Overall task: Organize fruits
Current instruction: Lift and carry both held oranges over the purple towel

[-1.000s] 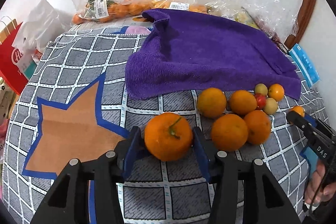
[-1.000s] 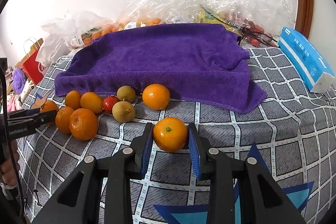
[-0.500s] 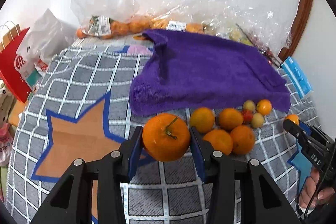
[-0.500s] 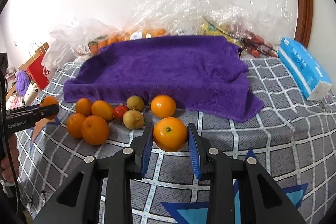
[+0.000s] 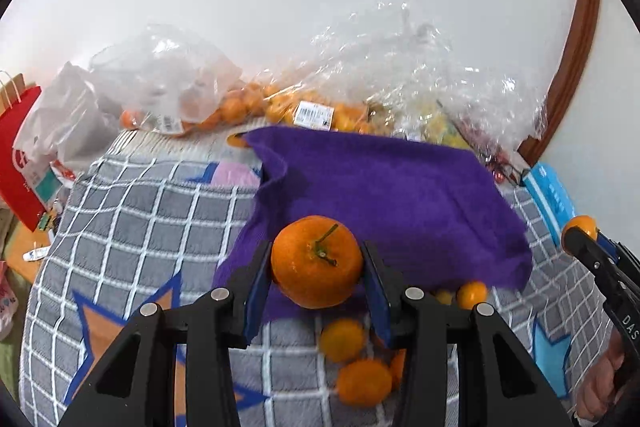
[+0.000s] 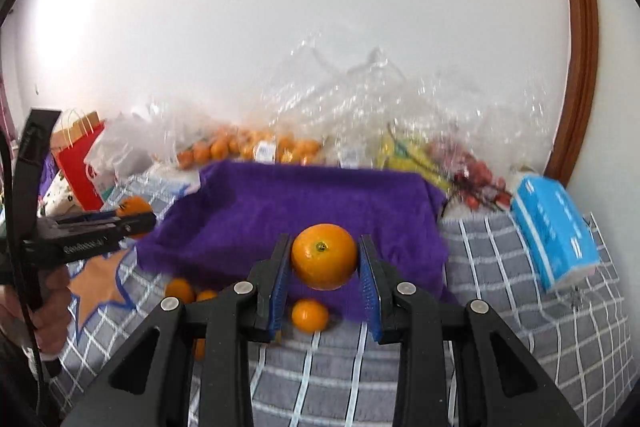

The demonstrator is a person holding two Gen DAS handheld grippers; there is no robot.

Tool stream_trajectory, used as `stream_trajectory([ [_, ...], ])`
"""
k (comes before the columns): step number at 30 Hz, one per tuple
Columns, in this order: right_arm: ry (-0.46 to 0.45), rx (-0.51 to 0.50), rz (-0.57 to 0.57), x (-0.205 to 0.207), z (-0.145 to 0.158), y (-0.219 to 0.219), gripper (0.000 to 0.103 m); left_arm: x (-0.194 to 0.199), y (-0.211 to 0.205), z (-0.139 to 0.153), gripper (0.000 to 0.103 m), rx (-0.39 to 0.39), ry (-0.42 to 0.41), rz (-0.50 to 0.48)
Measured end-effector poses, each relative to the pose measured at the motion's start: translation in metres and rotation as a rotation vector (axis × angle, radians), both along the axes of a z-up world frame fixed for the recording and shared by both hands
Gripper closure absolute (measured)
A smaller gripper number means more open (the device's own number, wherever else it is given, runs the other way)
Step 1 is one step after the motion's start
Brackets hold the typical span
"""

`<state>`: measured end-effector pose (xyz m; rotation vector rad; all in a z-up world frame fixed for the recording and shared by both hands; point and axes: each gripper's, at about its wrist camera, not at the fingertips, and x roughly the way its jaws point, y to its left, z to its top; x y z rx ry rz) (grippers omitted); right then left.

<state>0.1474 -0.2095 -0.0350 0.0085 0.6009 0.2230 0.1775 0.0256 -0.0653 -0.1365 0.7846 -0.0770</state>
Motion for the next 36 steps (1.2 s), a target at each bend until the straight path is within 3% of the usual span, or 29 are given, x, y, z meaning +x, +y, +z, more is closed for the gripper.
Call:
stream_trajectory([
  [8,0.0,-0.007,-0.008,0.043,-0.002,0.001,0.071,0.036,-0.013,-0.001,0.061,-0.008,-0.013,-0.017],
  [14,0.043,-0.004,-0.008,0.064,-0.031,-0.001,0.071,0.055,-0.018,-0.022,0.061,0.004,-0.004,-0.03],
  [22,0.096,-0.015,-0.023,0.077,-0.057,-0.009,0.071,0.062,-0.017,-0.05,0.061,-0.021,0.031,-0.045],
  [36,0.187,0.001,-0.029,0.091,-0.092,-0.013,0.071,0.069,-0.026,-0.065,0.061,0.015,0.052,-0.048],
])
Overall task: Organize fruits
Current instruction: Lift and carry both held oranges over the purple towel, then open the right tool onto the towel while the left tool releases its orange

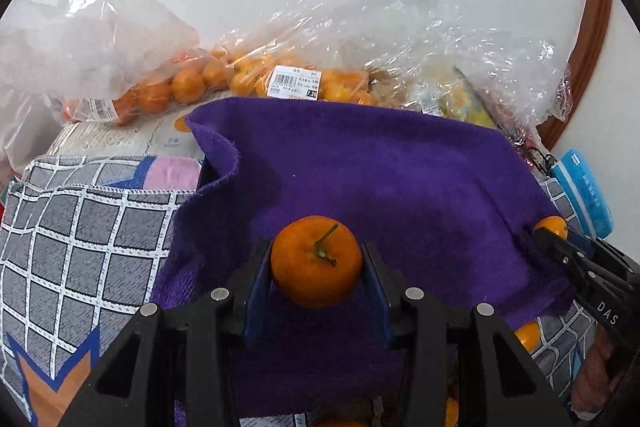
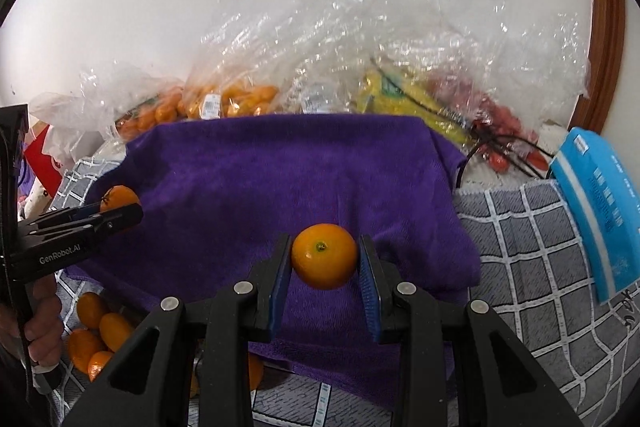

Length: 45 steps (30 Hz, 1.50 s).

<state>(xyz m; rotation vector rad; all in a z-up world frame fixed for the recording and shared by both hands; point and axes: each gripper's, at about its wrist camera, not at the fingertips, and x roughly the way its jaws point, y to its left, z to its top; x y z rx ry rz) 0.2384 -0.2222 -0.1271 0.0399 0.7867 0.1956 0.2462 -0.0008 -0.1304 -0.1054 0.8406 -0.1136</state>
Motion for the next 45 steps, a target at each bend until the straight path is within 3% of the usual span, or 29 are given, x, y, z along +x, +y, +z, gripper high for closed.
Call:
stream_trajectory([
  [19,0.06,0.005,0.016,0.005,-0.02,0.005,0.071,0.002,-0.006,-0.006,0.061,0.066,-0.005,-0.005],
  [23,0.058,0.004,0.02,0.004,-0.019,0.006,0.07,-0.002,-0.007,0.0,0.044,0.069,-0.038,-0.005],
  [26,0.037,0.007,0.024,0.001,-0.013,0.007,0.058,-0.008,-0.007,0.007,0.041,0.058,-0.075,-0.006],
  [28,0.011,0.004,0.022,-0.003,-0.007,0.008,0.044,-0.011,-0.007,0.011,0.039,0.053,-0.093,-0.006],
  [30,-0.014,-0.005,0.023,-0.008,0.0,0.01,0.04,-0.014,-0.008,0.015,0.039,0.053,-0.107,0.001],
  [45,-0.163,-0.014,0.016,-0.045,0.053,0.026,0.039,-0.036,-0.011,0.05,0.039,0.076,-0.186,0.009],
])
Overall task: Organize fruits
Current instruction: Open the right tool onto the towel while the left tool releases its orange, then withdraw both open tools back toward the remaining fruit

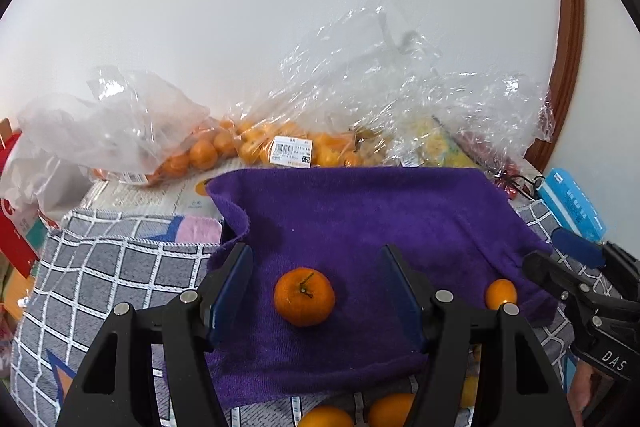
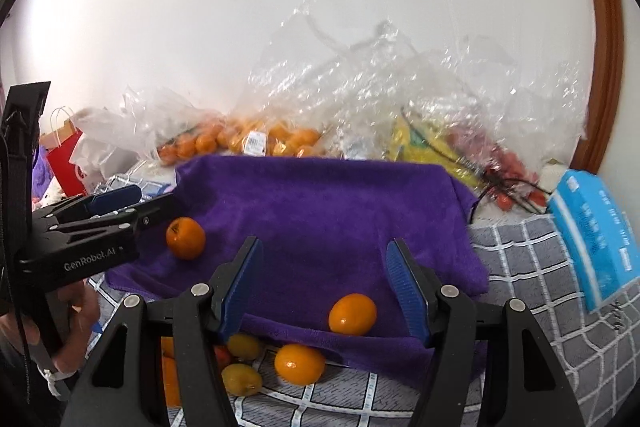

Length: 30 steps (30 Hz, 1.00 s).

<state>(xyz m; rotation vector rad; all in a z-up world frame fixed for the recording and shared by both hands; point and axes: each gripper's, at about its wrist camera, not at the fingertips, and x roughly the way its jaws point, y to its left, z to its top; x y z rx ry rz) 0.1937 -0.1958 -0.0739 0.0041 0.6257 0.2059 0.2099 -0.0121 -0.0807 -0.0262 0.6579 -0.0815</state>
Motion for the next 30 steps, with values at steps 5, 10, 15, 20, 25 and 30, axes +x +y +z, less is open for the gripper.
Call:
stream_trajectory([
  [5,-0.006,-0.018,-0.008,-0.022,0.023,-0.001,0.039,-0.02,0.004,0.016,0.039,-0.045,0.003,-0.023],
  [10,-0.001,0.002,-0.034,-0.044,0.037,-0.006,0.039,-0.042,0.0,0.028,0.039,-0.041,-0.005,-0.059],
  [15,0.033,0.036,-0.054,-0.063,0.036,-0.008,0.04,-0.064,-0.001,0.035,0.039,-0.039,-0.005,-0.09],
  [20,0.044,0.035,-0.057,-0.083,0.038,-0.007,0.043,-0.079,0.007,0.036,0.039,-0.078,0.015,-0.088],
  [25,0.026,0.024,-0.073,-0.102,0.044,-0.005,0.045,-0.095,0.016,0.037,0.039,-0.075,0.014,-0.077],
  [30,0.021,0.035,-0.081,-0.115,0.048,-0.003,0.049,-0.111,0.028,0.036,0.039,-0.077,0.023,-0.058],
])
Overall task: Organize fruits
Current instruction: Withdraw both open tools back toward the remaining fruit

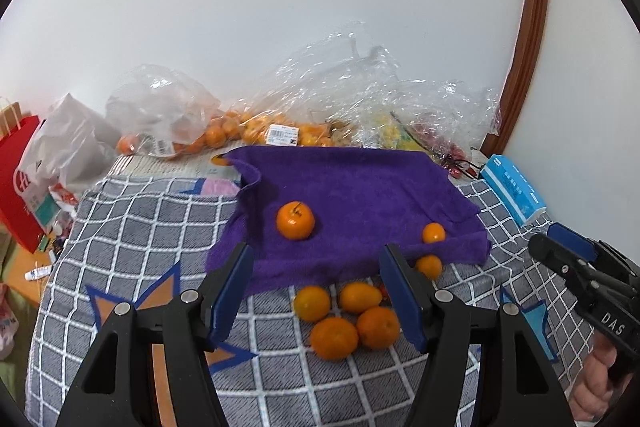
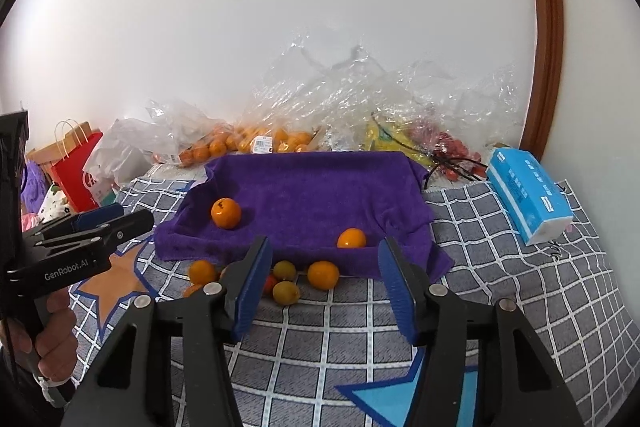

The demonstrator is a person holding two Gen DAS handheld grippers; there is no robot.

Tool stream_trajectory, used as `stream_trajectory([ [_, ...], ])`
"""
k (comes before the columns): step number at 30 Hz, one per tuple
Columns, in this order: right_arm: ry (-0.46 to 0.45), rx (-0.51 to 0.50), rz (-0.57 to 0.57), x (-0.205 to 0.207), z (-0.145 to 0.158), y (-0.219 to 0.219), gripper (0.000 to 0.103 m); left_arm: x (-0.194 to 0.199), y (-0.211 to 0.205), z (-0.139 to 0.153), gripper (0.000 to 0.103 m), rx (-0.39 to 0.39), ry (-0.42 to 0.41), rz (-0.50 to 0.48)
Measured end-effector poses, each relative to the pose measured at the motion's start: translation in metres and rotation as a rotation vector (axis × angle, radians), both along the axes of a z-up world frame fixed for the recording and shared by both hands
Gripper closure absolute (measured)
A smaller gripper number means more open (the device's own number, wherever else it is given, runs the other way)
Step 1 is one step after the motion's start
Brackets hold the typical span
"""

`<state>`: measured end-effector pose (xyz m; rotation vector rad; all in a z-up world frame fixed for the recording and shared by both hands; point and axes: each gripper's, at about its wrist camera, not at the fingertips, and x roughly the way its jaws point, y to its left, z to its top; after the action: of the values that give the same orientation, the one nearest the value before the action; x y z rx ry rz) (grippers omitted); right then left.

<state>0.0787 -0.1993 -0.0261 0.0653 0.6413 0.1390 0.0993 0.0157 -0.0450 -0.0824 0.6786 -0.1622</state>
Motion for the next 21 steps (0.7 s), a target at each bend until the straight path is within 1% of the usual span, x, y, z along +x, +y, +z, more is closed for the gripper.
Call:
stream_trajectory([
  [3,0.0,0.014,-0.001,-0.006,0.0,0.001,0.053,-0.007,0.01,-0.001,0.039,-0.018,0.008,0.021],
  [5,-0.002,0.007,-0.008,-0.01,0.0,0.003,0.053,-0.011,0.016,-0.001,0.039,-0.028,0.01,0.033],
  [12,-0.005,-0.009,-0.006,-0.018,-0.003,0.013,0.056,-0.026,0.03,-0.003,0.039,-0.018,0.011,0.072],
  [18,0.005,-0.011,0.001,-0.018,-0.009,0.019,0.06,-0.026,0.038,-0.009,0.039,-0.037,0.032,0.076],
  [21,0.01,-0.012,0.003,-0.015,-0.012,0.021,0.061,-0.026,0.037,-0.013,0.039,-0.03,0.04,0.074],
])
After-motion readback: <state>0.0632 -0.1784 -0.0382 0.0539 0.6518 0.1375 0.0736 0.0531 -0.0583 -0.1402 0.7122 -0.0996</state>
